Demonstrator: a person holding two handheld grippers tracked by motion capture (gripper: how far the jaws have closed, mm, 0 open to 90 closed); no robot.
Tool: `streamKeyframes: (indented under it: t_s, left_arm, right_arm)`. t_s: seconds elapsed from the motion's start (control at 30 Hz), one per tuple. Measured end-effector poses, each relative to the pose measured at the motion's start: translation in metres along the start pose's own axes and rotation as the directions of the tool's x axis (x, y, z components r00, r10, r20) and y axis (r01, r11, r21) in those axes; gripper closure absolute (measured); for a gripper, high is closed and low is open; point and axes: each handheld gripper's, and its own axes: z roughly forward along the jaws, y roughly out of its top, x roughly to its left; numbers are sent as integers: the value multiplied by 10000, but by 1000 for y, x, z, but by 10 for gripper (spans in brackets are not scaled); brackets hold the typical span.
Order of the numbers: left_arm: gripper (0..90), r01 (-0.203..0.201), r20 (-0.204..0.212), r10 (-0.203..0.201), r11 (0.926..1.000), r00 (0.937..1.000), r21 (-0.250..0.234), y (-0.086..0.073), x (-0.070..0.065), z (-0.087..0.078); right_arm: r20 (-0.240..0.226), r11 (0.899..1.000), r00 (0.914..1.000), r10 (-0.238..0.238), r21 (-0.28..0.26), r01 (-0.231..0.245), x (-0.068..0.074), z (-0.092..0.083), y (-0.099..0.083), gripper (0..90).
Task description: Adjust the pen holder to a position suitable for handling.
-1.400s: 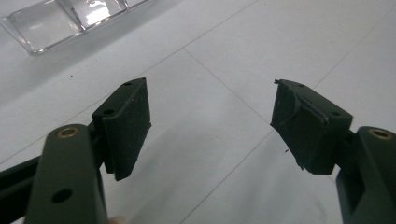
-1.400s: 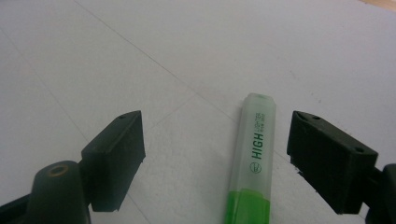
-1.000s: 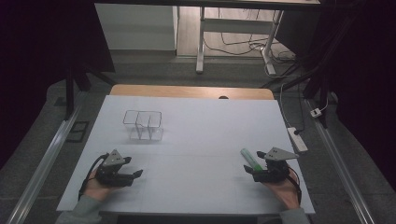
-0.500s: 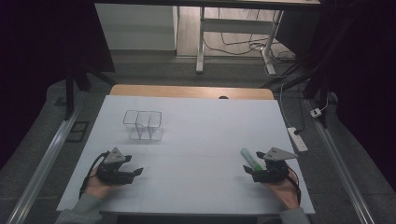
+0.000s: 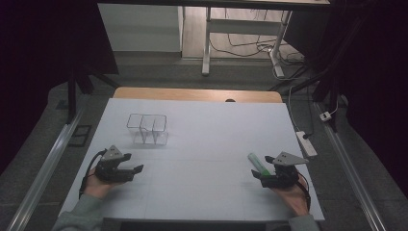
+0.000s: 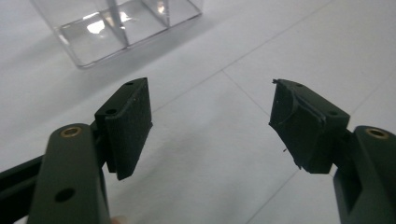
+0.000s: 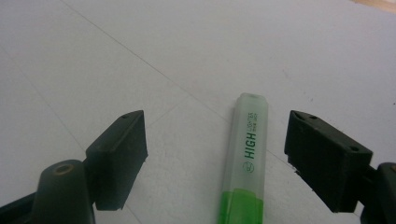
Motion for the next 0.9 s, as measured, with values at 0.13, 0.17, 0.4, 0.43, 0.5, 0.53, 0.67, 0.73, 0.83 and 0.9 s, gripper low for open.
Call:
streamKeyframes:
  t_s: [0.13,0.17,0.4,0.43,0.5,0.53,0.67,0.73,0.83,0.9]
  left_arm:
    - [299,104,-258,-103,9999,9996,39,0,8,0]
    - [300,156,-283,-156,9999,9995,30,0,10,-1]
    - [317,536,-587,-541,9985,9968,-98,-1,24,-4]
    - [323,558,-598,-564,9984,9966,-125,-1,25,-5]
    - [336,597,-663,-605,9981,9960,-131,-1,27,-5]
    - [351,623,-671,-631,9980,9958,-131,0,28,-4]
    - [367,744,-741,-751,9972,9944,-124,0,35,-1]
    - [374,792,-810,-797,9968,9935,-101,1,39,0]
    - [378,866,-963,-874,9962,9915,-128,3,46,2]
    - [382,914,-1066,-925,9957,9900,-146,7,51,5]
  right_arm:
    - [-40,10000,10000,8,23,-8,0,0,0,206]
    - [-49,10000,10000,5,30,-5,1,1,0,205]
    - [-34,10000,10000,46,-19,-46,0,-1,0,205]
    - [-25,10000,10000,46,-1,-46,0,-1,0,205]
    - [-24,10000,10000,52,-21,-52,1,-2,0,205]
    - [17,10000,10000,58,-10,-58,1,-2,0,205]
    - [18,10000,10000,56,-19,-56,1,-2,0,204]
    - [-37,9999,10000,90,-106,-91,0,-2,0,204]
    - [-12,9999,10000,97,-141,-98,1,-3,0,204]
    - [-36,9997,9999,137,-179,-137,0,-3,0,204]
